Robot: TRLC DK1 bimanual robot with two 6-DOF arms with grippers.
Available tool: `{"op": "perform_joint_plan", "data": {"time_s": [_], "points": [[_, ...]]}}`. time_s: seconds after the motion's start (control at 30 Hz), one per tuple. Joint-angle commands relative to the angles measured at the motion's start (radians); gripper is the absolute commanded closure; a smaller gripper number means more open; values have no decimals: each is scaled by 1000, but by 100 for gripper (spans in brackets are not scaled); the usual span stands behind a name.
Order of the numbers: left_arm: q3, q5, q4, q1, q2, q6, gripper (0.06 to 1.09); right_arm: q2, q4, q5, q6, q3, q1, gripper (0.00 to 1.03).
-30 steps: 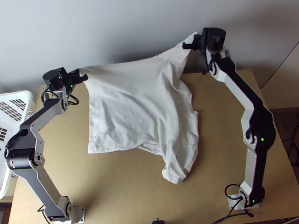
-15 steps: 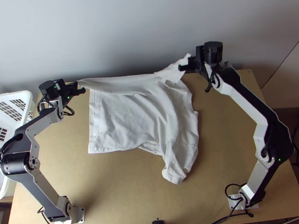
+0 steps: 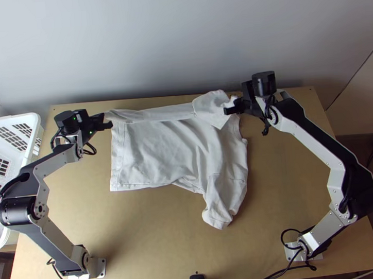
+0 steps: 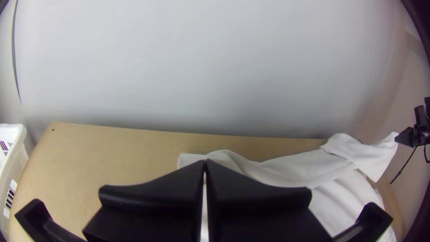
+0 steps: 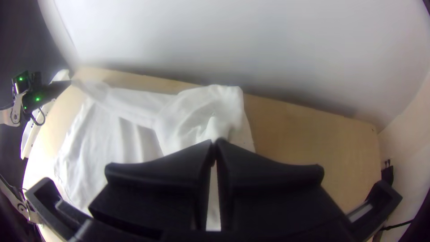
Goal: Fold the t-shirt
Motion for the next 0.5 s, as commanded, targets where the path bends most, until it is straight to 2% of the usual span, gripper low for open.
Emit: {"op": "perform_joint_plan", "data": {"time_s": [0.0,0.23,0.47], "points": [[-63,2,22,-20,-29,-11,105,-20,-103,-27,-7,-61,4,100],[-101,-4,25,-17,-56,-25,105,-20,-114,-38,-10,-162,12,100],[-129,-11,26,-5,-79,-25,105,-86,-193,-68,-37,-239,55,100]]}}
